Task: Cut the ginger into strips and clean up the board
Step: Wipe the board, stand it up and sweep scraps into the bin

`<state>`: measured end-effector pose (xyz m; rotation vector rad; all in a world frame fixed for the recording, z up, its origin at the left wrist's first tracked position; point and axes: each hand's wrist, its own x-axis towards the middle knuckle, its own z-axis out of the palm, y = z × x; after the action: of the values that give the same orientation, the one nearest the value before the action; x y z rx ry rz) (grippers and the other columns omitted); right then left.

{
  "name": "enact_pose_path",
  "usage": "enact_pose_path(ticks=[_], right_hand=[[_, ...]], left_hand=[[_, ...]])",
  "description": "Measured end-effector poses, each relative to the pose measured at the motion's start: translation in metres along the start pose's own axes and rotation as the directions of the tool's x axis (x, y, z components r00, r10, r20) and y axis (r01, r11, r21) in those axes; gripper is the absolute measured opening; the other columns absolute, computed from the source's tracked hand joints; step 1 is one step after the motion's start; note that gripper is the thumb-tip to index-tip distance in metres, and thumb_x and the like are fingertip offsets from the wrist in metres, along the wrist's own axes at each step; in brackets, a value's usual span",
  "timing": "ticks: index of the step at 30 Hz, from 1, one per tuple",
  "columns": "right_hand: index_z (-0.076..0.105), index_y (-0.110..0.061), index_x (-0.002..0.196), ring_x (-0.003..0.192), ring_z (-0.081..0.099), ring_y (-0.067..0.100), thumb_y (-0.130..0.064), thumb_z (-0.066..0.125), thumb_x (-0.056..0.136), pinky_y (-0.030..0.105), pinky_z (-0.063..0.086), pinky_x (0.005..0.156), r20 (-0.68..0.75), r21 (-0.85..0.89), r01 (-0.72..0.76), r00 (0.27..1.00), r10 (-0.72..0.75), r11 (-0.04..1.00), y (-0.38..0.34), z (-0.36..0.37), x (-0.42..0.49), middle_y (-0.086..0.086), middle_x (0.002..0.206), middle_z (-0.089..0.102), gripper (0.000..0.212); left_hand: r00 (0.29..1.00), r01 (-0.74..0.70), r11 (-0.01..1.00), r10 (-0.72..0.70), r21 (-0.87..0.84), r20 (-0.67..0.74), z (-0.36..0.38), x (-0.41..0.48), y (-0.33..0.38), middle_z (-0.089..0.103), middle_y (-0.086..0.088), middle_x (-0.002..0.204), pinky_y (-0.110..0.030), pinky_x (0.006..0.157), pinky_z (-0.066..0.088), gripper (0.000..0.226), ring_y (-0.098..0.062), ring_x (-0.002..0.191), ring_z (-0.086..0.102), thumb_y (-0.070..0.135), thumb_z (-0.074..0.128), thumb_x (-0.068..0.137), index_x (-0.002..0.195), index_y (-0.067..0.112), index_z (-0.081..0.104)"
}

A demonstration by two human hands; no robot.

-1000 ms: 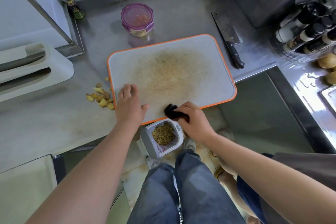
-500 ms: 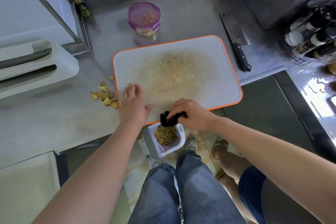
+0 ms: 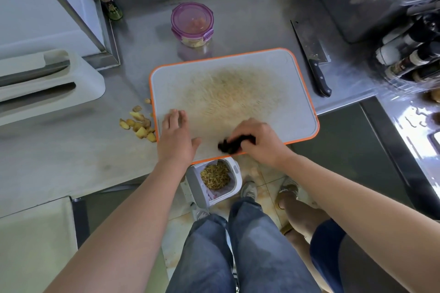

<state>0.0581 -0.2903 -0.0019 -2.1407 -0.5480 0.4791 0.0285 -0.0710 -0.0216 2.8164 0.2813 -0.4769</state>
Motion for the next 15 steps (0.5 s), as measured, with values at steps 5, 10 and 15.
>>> enact_pose_path(ticks=[5, 10, 15], right_hand=[[0.066, -0.014, 0.119, 0.106, 0.051, 0.025, 0.004, 0.049, 0.074, 0.032, 0.039, 0.097, -0.038, -0.187, -0.024, 0.999, 0.018, 0.982, 0.008, 0.019, 0.005, 0.005, 0.121, 0.063, 0.051], [0.074, -0.017, 0.097, 0.094, 0.058, 0.008, -0.003, 0.048, 0.07, 0.023, 0.048, 0.086, 0.145, 0.038, -0.031, 0.989, 0.025, 0.999, -0.011, 0.014, -0.015, -0.002, 0.095, 0.069, 0.04], [0.063, -0.019, 0.122, 0.104, 0.06, 0.025, 0.003, 0.044, 0.076, 0.043, 0.051, 0.09, -0.397, 0.119, -0.209, 0.886, 0.239, 0.971, 0.017, -0.009, 0.024, 0.004, 0.114, 0.062, 0.055]], left_hand=[[1.0, 0.006, 1.0, -0.006, -0.017, 0.016, -0.001, 0.0, 0.001, 0.002, -0.009, 0.162, -0.036, 0.119, 0.016, 0.08, -0.028, 0.148, 0.003, 0.04, 0.051, 0.097, 0.155, 0.009, 0.005], [1.0, -0.008, 1.0, 0.008, -0.013, 0.01, -0.003, 0.0, -0.001, 0.005, -0.009, 0.161, -0.037, 0.118, 0.02, 0.08, -0.028, 0.147, 0.006, 0.042, 0.052, 0.096, 0.154, 0.01, 0.007], [0.999, -0.028, 1.0, 0.028, 0.006, -0.043, -0.007, 0.0, -0.002, 0.023, -0.008, 0.154, -0.039, 0.106, 0.036, 0.065, -0.028, 0.138, 0.021, 0.035, 0.05, 0.094, 0.149, 0.009, 0.026]])
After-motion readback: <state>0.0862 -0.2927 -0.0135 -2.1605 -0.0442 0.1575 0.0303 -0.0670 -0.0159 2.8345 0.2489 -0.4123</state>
